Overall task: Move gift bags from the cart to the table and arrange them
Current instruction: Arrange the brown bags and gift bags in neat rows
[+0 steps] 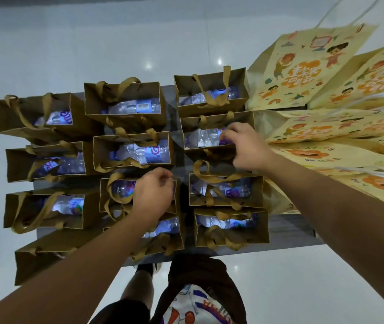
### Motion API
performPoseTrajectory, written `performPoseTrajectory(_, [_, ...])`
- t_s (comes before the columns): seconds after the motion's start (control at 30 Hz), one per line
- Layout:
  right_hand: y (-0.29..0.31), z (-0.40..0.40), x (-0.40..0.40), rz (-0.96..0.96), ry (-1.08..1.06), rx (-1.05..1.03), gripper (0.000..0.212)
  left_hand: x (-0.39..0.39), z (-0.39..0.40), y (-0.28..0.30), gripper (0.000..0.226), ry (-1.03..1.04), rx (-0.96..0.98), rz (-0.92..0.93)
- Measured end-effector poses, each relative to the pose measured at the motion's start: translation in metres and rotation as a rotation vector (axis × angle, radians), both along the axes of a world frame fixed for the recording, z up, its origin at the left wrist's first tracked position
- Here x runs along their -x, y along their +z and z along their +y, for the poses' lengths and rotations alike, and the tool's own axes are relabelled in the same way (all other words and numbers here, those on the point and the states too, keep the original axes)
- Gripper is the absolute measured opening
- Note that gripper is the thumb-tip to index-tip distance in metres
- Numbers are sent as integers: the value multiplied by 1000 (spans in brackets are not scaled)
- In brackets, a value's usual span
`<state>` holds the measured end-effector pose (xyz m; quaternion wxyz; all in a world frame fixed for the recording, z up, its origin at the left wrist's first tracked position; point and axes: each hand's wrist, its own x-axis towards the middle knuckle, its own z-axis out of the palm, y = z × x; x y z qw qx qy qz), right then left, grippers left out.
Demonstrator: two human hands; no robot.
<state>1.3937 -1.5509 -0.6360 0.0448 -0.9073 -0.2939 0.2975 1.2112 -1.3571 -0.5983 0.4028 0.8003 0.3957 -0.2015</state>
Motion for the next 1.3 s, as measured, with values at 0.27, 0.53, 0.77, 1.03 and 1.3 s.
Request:
performPoseTrajectory(0.27, [-18, 13, -11, -270, 297, 170, 105, 5, -6, -11, 15, -26, -34, -15])
performPoseTrajectory(0.53, [-28, 30, -14, -166, 45, 269, 63, 13, -7, -8, 16, -72, -26, 13])
performPoseTrajectory(0.77, [-23, 26, -18, -86, -8, 348, 83, 6, -13, -4, 14, -64, 24, 15])
performPoseTrajectory(1.03, [-13, 26, -11, -82, -57, 160, 91, 5, -19, -3, 17, -52, 34, 28])
performPoseTrajectory(1.3, [16, 5, -8, -337, -170, -60, 30, 1, -18, 12, 14, -90, 25, -3])
